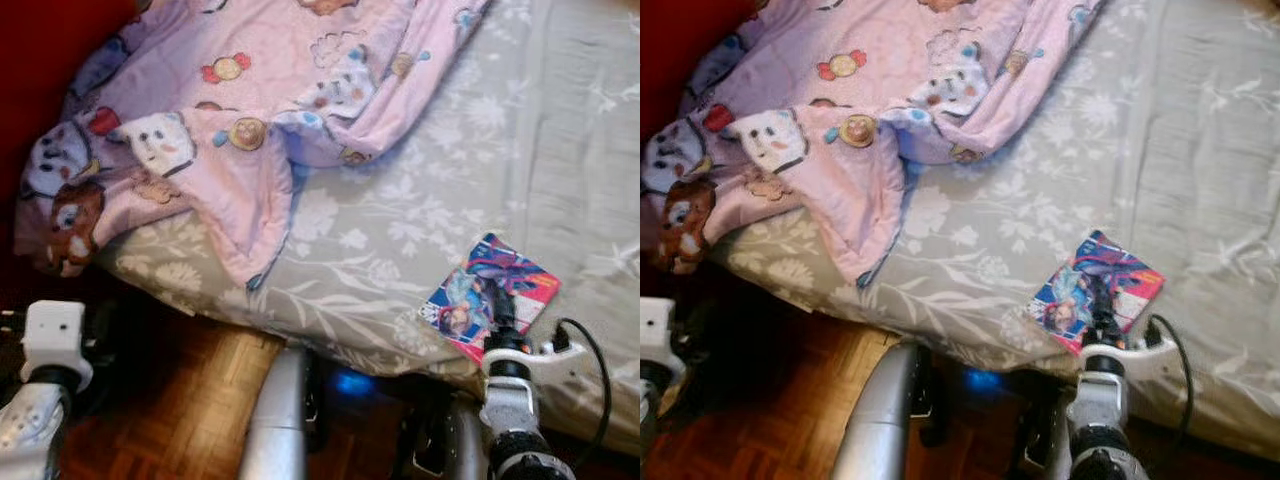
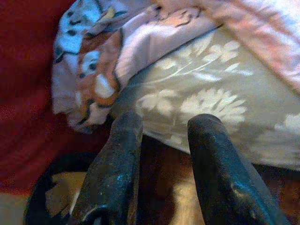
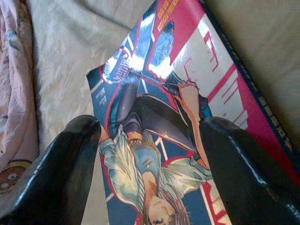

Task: Clean up the room

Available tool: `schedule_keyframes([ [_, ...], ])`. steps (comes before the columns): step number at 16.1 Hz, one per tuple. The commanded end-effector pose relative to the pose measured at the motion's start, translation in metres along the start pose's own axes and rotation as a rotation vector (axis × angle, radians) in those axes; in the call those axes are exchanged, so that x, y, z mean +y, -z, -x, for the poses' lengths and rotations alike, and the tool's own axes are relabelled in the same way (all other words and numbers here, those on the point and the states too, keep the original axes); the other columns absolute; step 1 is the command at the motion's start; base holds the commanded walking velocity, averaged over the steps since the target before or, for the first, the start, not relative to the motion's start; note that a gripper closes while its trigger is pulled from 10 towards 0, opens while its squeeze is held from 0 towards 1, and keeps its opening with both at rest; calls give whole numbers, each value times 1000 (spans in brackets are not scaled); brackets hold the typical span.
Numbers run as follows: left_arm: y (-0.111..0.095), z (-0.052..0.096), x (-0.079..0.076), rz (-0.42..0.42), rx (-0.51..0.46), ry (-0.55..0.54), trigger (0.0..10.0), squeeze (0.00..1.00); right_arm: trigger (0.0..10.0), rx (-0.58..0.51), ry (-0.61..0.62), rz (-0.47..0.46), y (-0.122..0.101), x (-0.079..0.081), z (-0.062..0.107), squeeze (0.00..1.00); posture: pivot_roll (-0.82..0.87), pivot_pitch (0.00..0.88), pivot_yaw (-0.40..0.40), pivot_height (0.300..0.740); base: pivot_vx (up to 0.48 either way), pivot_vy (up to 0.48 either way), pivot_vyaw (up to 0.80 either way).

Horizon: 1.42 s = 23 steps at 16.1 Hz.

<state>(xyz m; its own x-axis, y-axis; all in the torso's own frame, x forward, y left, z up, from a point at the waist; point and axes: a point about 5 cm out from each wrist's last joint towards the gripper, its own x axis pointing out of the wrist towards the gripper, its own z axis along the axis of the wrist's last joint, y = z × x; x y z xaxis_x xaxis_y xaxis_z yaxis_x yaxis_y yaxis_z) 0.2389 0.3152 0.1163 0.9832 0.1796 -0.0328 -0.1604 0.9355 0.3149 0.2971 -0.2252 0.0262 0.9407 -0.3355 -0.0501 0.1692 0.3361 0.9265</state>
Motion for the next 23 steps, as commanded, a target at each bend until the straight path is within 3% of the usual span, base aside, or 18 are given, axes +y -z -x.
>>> schedule_keyframes([
  [1, 7, 8, 12, -12, 45, -28, 10000, 0, 10000, -24, 22, -9, -3, -13, 9, 0, 407, 505, 173, 630, 0, 0, 0],
  [3, 7, 8, 14, -14, 48, -30, 10000, 0, 10000, -34, -8, 1, -8, -13, 10, 0, 405, 508, 175, 630, 0, 0, 0],
  [9, 8, 9, 10, -12, 58, -24, 10000, 0, 10000, -91, 66, 41, -27, -29, 15, 0, 388, 503, 164, 630, 0, 0, 0],
  [10, 9, 7, 8, -7, 56, -26, 10000, 0, 10000, -46, 70, 126, -27, -28, 15, 0, 375, 497, 152, 630, 0, 0, 0],
  [11, 9, 4, 5, 7, 50, -33, 10000, 0, 10000, 8, 41, 280, -26, -23, 12, 0, 362, 491, 139, 630, 0, 0, 0],
  [13, 9, 1, 0, 24, 44, -40, 10000, 0, 10000, -17, -11, 322, -38, -17, 7, 0, 332, 482, 116, 630, 0, 0, 0],
  [17, 11, -2, -7, 43, 43, -41, 10000, 0, 10000, -58, 30, 311, -54, -25, 10, 0, 309, 485, 100, 630, 0, 0, 0],
  [19, 11, -3, -6, 45, 41, -46, 10000, 0, 10000, -32, 57, 323, -48, -31, 15, 0, 314, 486, 100, 630, 0, 0, 0],
  [23, 12, 3, 1, 29, 45, -56, 10000, 0, 10000, 44, 124, 253, -26, -44, 27, 0, 344, 501, 117, 630, 0, 0, 0],
])
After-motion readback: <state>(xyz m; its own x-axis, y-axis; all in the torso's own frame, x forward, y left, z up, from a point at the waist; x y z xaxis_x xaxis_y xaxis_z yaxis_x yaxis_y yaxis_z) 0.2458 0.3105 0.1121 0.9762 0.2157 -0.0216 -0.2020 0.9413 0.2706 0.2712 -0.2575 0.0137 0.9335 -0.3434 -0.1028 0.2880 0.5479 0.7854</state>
